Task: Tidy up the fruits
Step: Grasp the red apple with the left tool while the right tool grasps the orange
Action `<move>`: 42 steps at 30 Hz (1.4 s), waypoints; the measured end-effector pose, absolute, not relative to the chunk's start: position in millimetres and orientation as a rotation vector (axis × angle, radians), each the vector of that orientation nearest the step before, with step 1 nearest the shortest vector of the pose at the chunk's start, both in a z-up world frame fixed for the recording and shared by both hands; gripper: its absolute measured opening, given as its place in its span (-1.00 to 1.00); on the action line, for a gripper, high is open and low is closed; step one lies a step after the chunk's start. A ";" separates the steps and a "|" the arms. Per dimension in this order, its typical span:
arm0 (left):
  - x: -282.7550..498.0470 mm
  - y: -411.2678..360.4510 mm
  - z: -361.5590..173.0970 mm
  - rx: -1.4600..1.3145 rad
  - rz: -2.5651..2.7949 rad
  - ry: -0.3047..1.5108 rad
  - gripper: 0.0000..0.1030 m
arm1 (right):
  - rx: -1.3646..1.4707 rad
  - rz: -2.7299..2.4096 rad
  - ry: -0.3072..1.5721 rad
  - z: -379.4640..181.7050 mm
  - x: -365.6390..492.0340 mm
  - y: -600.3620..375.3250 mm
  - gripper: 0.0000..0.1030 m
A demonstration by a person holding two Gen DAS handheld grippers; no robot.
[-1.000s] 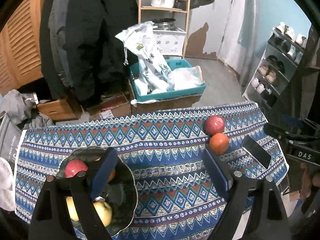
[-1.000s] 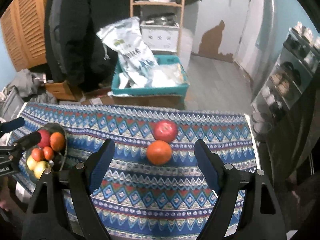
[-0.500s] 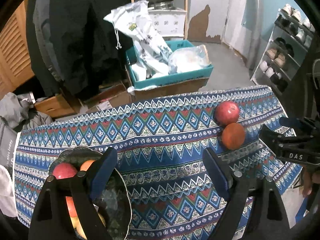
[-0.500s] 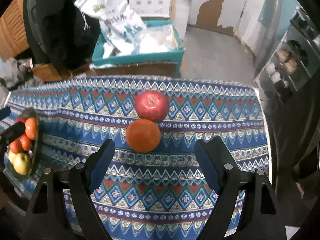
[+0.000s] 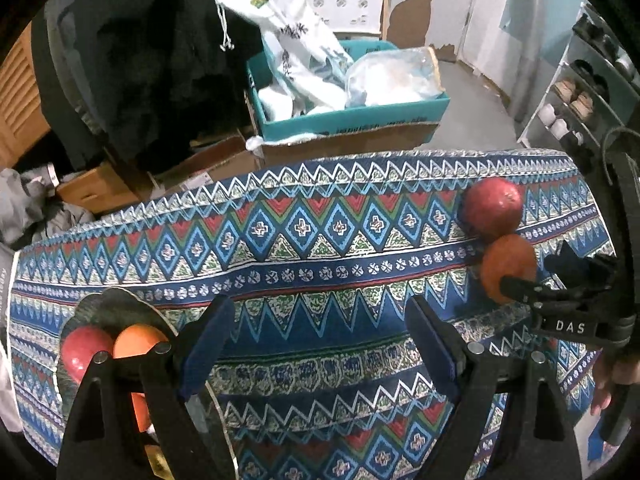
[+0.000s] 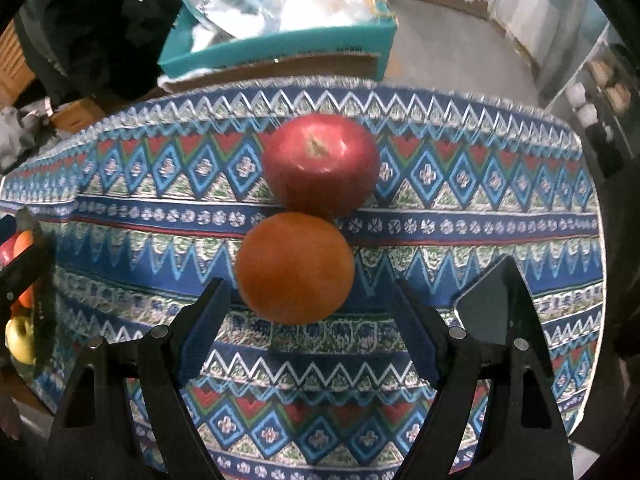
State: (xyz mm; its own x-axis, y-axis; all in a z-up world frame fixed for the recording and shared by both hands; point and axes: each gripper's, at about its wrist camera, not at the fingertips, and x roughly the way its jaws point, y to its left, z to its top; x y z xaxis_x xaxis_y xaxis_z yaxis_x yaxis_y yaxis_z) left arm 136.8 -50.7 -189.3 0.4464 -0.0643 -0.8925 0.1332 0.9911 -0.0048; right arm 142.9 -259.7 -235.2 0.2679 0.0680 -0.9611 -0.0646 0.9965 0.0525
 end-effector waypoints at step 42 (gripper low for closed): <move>194.2 -163.4 -202.2 0.085 -0.375 1.121 0.71 | 0.094 -0.033 1.131 -205.1 140.0 -355.3 0.33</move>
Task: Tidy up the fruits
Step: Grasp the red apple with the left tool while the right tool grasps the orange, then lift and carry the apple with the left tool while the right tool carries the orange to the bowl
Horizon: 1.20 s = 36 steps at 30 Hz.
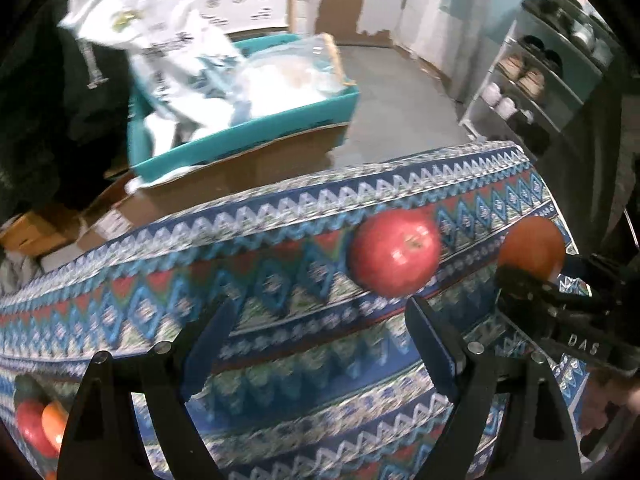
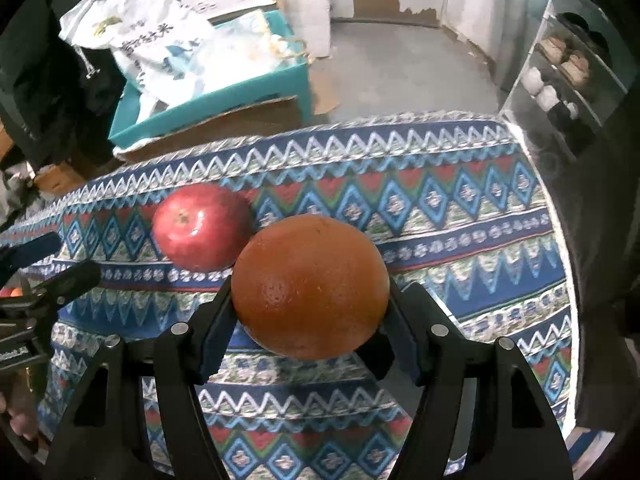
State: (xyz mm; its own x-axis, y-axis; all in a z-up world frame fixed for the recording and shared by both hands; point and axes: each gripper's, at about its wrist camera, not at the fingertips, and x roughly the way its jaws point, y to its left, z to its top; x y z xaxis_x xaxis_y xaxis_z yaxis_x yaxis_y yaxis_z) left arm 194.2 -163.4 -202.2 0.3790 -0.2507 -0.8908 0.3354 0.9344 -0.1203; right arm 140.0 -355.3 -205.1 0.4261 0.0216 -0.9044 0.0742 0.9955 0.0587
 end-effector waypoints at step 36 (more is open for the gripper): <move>226.8 -242.2 -260.7 0.154 -0.499 1.191 0.45 | 0.170 -0.098 1.142 -223.3 141.1 -386.7 0.33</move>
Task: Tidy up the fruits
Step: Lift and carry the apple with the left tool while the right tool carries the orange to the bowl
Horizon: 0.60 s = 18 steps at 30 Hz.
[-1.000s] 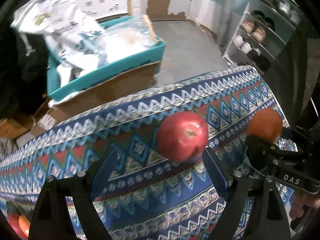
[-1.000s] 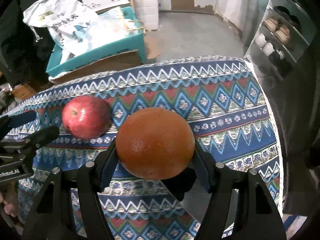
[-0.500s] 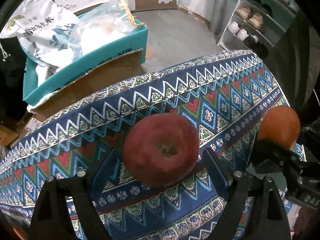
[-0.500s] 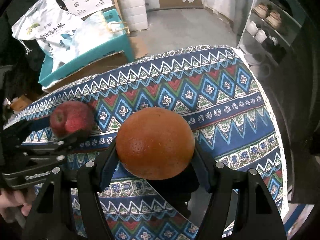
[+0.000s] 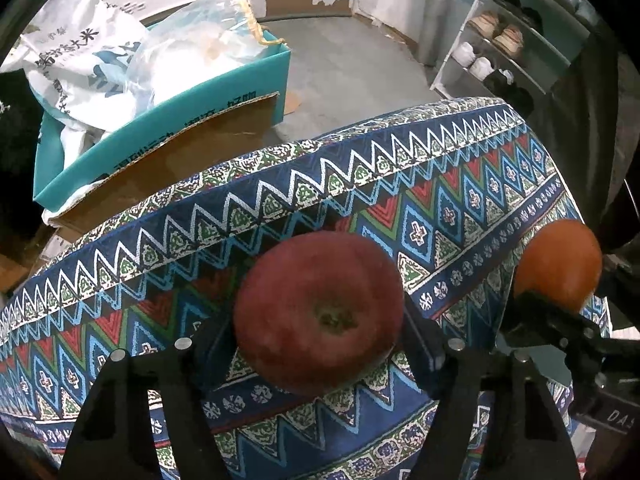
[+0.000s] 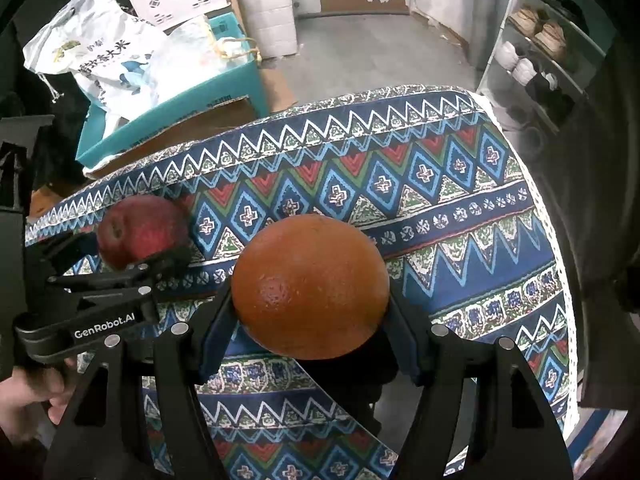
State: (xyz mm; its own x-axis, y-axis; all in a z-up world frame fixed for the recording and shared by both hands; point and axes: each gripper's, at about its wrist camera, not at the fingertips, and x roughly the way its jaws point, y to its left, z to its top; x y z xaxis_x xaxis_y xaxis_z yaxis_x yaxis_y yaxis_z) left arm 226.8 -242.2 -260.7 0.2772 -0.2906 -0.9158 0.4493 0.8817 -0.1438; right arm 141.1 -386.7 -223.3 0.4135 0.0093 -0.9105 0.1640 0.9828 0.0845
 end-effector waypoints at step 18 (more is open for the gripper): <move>181.2 -200.1 -206.1 0.137 -0.473 1.088 0.45 | 0.100 -0.063 1.106 -200.1 129.9 -359.1 0.33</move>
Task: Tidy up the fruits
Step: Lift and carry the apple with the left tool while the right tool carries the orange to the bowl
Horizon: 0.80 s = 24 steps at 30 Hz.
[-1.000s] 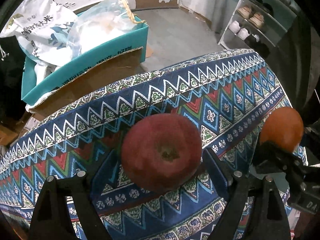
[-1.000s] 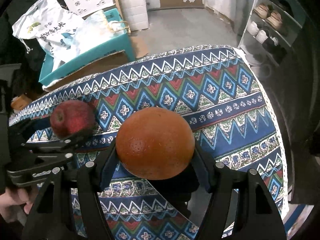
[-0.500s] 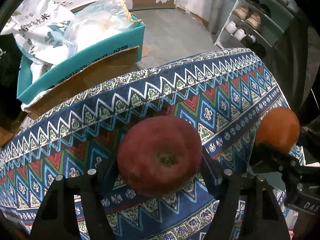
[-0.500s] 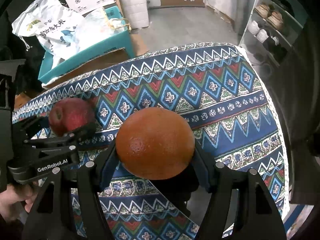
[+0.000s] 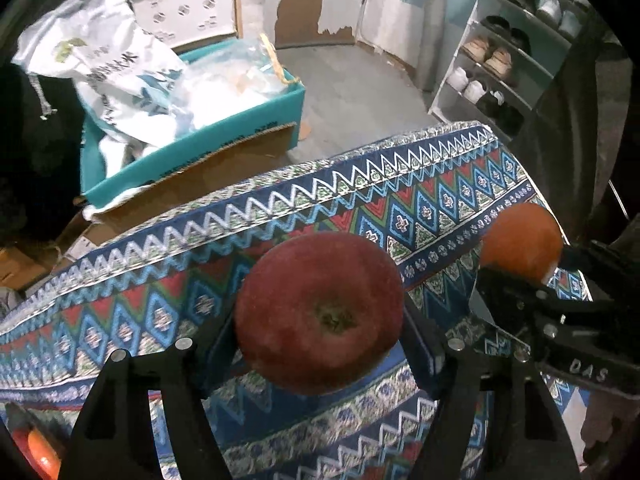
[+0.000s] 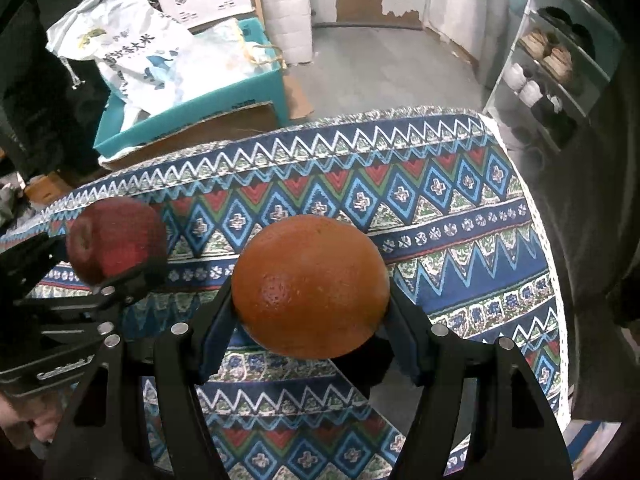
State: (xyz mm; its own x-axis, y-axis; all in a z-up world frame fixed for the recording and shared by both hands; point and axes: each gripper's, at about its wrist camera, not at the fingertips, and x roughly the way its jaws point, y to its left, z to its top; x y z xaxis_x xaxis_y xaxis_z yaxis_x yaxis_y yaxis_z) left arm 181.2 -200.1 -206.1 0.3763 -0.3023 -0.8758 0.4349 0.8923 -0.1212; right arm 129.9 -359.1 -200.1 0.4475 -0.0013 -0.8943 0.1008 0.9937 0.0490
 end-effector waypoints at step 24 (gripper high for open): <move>108.5 -103.9 -113.4 0.049 -0.376 0.966 0.45 | 0.004 0.090 0.950 -110.9 87.5 -277.5 0.33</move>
